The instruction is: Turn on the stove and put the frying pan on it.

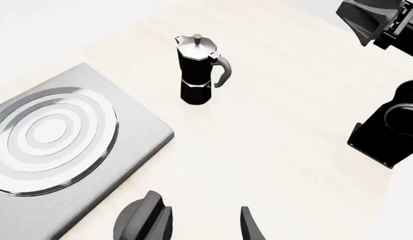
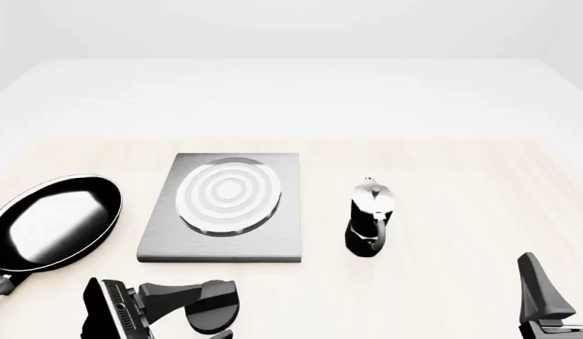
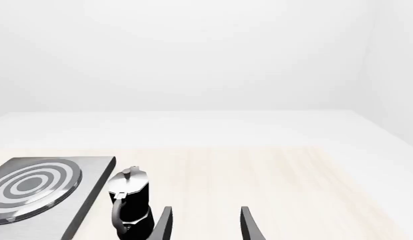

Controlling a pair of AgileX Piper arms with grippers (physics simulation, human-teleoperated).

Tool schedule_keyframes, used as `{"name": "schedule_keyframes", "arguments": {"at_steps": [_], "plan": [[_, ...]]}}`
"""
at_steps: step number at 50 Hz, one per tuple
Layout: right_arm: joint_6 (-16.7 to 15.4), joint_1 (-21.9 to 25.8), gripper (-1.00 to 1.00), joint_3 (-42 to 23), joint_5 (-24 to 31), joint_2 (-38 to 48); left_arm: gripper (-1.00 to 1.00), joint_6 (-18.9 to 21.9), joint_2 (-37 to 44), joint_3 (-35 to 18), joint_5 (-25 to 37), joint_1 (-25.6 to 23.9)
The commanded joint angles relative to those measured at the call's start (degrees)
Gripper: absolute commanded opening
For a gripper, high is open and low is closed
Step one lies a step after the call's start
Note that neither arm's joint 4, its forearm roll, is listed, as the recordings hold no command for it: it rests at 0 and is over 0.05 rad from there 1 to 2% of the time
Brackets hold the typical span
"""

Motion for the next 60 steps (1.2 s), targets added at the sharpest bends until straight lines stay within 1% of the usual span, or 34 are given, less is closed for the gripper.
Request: {"name": "schedule_keyframes", "arguments": {"at_steps": [1,3,5,6,7,8,9,11,12,17,21,22,23,29,30,31,33,34,36,37,45,46,48,49,50,52,54,55,60], "plan": [[0.5,0.3,1.00,0.0,-0.3,0.0,1.00,3.8,-18.6,-6.5,21.7,5.6],[0.6,0.4,1.00,0.0,-0.4,0.0,1.00,4.7,-21.4,-8.1,25.6,7.8],[0.6,0.6,1.00,0.1,-0.5,0.0,1.00,5.4,-22.7,-8.8,27.6,9.4],[0.6,0.6,1.00,0.1,-0.5,0.0,1.00,5.4,-22.7,-8.9,27.6,9.4],[0.5,0.8,1.00,0.0,-0.4,0.0,1.00,6.2,-24.1,-9.8,30.2,11.7],[0.5,0.8,1.00,0.0,-0.4,0.0,1.00,6.2,-24.2,-9.8,30.2,11.7],[0.6,1.0,1.00,0.1,-0.5,0.0,1.00,7.3,-25.1,-10.3,31.7,13.1],[0.4,1.1,1.00,-0.1,-0.3,0.0,1.00,7.7,-26.0,-11.3,33.6,15.1],[0.5,1.2,1.00,-0.3,-0.2,0.0,1.00,8.7,-26.5,-11.9,35.0,16.2],[0.2,1.6,1.00,-0.5,0.1,0.0,1.00,11.7,-27.9,-14.3,39.2,23.0],[0.2,2.0,1.00,-0.8,0.3,0.0,1.00,13.8,-28.1,-15.3,41.4,27.5],[0.2,2.0,1.00,-0.8,0.4,0.0,1.00,14.5,-28.0,-15.2,41.7,28.6],[0.1,2.1,1.00,-0.9,0.4,0.0,1.00,14.7,-27.8,-15.6,41.6,31.1],[0.1,2.5,1.00,-0.6,0.3,0.0,1.00,17.3,-25.7,-15.7,41.1,38.3],[0.1,2.5,1.00,-0.6,0.3,0.0,1.00,17.3,-25.7,-15.7,41.1,38.3],[0.1,2.7,1.00,-0.5,0.1,0.0,1.00,18.7,-24.9,-15.6,40.9,40.5],[0.1,2.8,1.00,-0.4,0.0,0.0,1.00,18.7,-24.4,-15.7,40.7,41.4],[0.1,2.9,1.00,-0.4,0.1,0.0,1.00,20.0,-24.0,-15.6,40.3,42.8],[0.1,3.0,1.00,-0.6,0.2,0.0,1.00,20.8,-23.2,-15.2,40.1,44.1],[0.1,3.1,1.00,-0.6,0.2,0.0,1.00,21.7,-22.5,-15.2,39.3,45.8],[0.1,3.5,1.00,-0.6,0.1,0.0,1.00,24.9,-20.6,-15.7,38.9,50.8],[0.3,3.6,1.00,-0.5,0.1,0.0,1.00,25.8,-20.0,-15.6,38.4,52.1],[0.2,3.8,1.00,-0.3,-0.1,0.0,1.00,25.9,-19.6,-15.7,38.5,53.0],[0.2,3.8,1.00,-0.3,-0.1,0.0,1.00,26.9,-19.1,-15.4,38.0,54.3],[0.2,3.9,1.00,-0.3,-0.1,0.0,1.00,26.9,-19.0,-15.5,38.1,54.6],[0.2,4.0,1.00,-0.3,0.0,0.0,1.00,28.2,-18.7,-15.2,38.0,56.0],[0.2,4.2,1.00,-0.4,0.1,0.0,1.00,28.3,-18.6,-15.4,38.2,56.4],[0.2,4.3,1.00,-0.6,0.2,0.0,1.00,29.2,-18.5,-15.4,38.3,57.2],[0.2,4.6,1.00,-0.7,0.3,0.0,1.00,30.6,-17.7,-16.1,38.5,60.1]]}}
